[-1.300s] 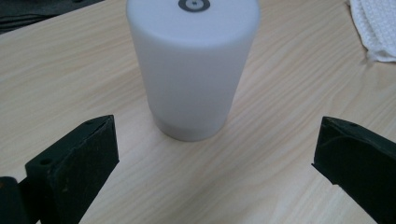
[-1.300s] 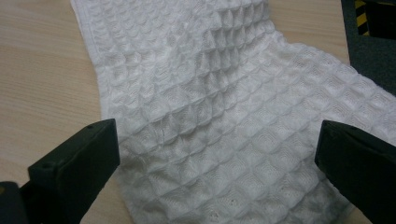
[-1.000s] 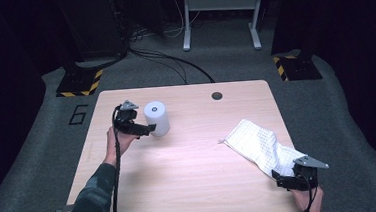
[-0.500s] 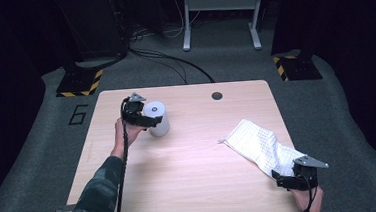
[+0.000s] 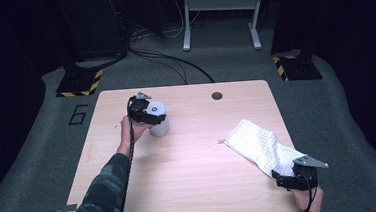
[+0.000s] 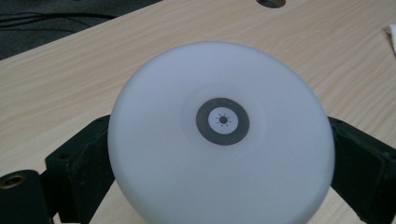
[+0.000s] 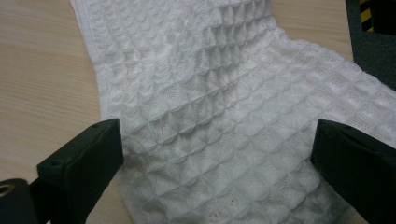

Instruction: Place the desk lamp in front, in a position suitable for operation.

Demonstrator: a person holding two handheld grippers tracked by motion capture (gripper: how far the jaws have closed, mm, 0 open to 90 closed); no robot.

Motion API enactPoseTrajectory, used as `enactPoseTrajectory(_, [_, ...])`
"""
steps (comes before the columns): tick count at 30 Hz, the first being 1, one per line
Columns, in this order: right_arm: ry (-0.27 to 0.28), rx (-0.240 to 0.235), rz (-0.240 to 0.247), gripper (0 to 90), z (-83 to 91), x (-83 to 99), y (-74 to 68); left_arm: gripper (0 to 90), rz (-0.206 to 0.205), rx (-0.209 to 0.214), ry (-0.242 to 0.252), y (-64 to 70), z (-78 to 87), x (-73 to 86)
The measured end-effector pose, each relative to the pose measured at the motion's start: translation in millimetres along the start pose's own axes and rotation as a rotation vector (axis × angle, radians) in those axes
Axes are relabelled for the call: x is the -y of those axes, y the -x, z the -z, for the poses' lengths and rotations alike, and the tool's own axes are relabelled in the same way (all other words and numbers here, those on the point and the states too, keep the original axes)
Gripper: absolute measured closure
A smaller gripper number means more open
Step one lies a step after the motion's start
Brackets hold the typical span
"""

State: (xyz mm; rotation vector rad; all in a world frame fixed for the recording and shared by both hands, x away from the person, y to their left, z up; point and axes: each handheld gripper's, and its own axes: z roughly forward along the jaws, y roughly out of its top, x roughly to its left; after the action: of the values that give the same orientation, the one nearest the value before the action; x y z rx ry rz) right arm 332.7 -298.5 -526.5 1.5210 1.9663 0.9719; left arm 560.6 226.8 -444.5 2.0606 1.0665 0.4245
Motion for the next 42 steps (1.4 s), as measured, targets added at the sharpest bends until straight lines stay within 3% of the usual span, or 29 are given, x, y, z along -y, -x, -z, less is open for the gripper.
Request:
enactPoseTrajectory(8, [0.0,0.003,0.0,2.7,0.1,0.1,-0.5,7.6,-0.01,-0.006,0.002,0.6,-0.8,0.2])
enactPoseTrajectory(11, [0.001,0.004,-0.001,2.9,0.1,0.1,-0.5,8.6,-0.046,-0.024,-0.004,2.8,1.1,-0.8])
enactPoseTrajectory(17, [-0.002,0.009,-0.006,3.4,0.5,0.2,-1.1,9.0,-0.076,-0.002,-0.011,8.1,1.8,-2.5])
enactPoseTrajectory(19, [-0.001,0.008,-0.004,3.5,0.4,0.2,-0.8,9.0,-0.066,0.007,0.011,10.4,4.0,-4.0])
enactPoseTrajectory(21, [-0.001,0.008,-0.006,3.6,0.5,0.2,-1.0,9.0,-0.086,0.008,0.006,12.0,9.0,-6.4])
enactPoseTrajectory(29, [0.004,0.005,-0.004,3.7,0.5,0.3,-0.6,9.0,-0.115,0.036,0.062,24.8,37.5,-15.8])
enactPoseTrajectory(33, [-0.002,0.007,-0.006,3.9,0.5,0.2,-1.0,9.0,-0.146,0.052,0.072,34.4,51.8,-20.3])
enactPoseTrajectory(42, [-0.008,0.008,-0.005,4.1,0.6,0.0,-1.4,9.0,-0.173,0.105,0.104,60.2,72.1,-24.8])
